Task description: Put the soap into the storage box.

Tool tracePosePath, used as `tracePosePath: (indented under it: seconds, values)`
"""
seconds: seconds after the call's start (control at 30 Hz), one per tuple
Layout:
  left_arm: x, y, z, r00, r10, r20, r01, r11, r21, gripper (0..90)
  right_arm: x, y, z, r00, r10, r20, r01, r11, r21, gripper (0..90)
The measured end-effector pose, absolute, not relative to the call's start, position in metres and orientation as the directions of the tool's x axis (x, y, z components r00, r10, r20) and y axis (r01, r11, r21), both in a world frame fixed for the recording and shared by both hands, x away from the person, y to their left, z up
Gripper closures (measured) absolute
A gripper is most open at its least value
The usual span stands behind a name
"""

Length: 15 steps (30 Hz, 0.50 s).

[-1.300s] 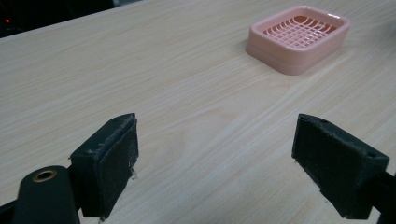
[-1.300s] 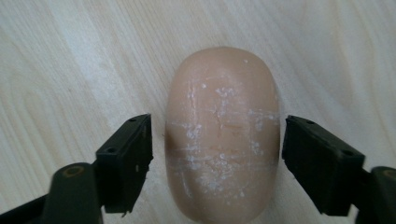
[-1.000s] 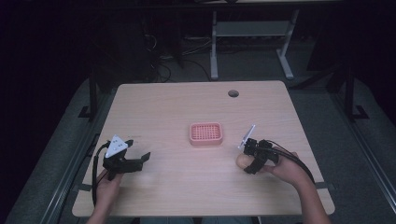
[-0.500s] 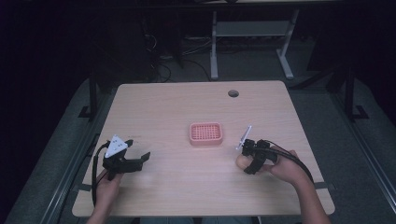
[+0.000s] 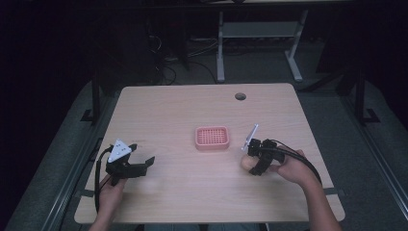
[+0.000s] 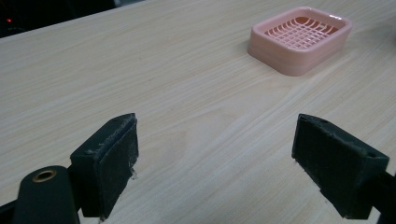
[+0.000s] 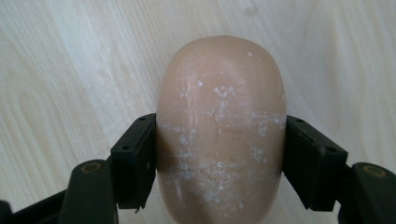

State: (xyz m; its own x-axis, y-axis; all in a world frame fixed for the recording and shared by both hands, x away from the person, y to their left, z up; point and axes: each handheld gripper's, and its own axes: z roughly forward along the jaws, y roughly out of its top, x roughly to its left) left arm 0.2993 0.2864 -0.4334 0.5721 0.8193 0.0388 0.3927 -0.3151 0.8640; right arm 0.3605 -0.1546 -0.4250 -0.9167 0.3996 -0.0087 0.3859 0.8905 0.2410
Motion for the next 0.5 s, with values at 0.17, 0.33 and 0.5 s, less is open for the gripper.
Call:
tracePosePath:
  seconds: [0.17, 0.33, 0.5]
  values:
    - [0.299, 0.286, -0.433, 0.571, 0.820, 0.036, 0.392, -0.311, 0.866, 14.3, 0.368, -0.150, -0.421, -0.920, 0.392, 0.004, 0.380, 0.890, 0.250, 31.4]
    - [0.299, 0.287, -0.433, 0.571, 0.820, 0.036, 0.397, -0.315, 0.862, 14.3, 0.373, -0.145, -0.418, -0.924, 0.382, 0.014, 0.372, 0.891, 0.261, 31.4]
    - [0.299, 0.287, -0.433, 0.569, 0.822, 0.032, 0.397, -0.308, 0.865, 14.3, 0.379, -0.136, -0.413, -0.931, 0.365, 0.013, 0.356, 0.897, 0.261, 31.4]
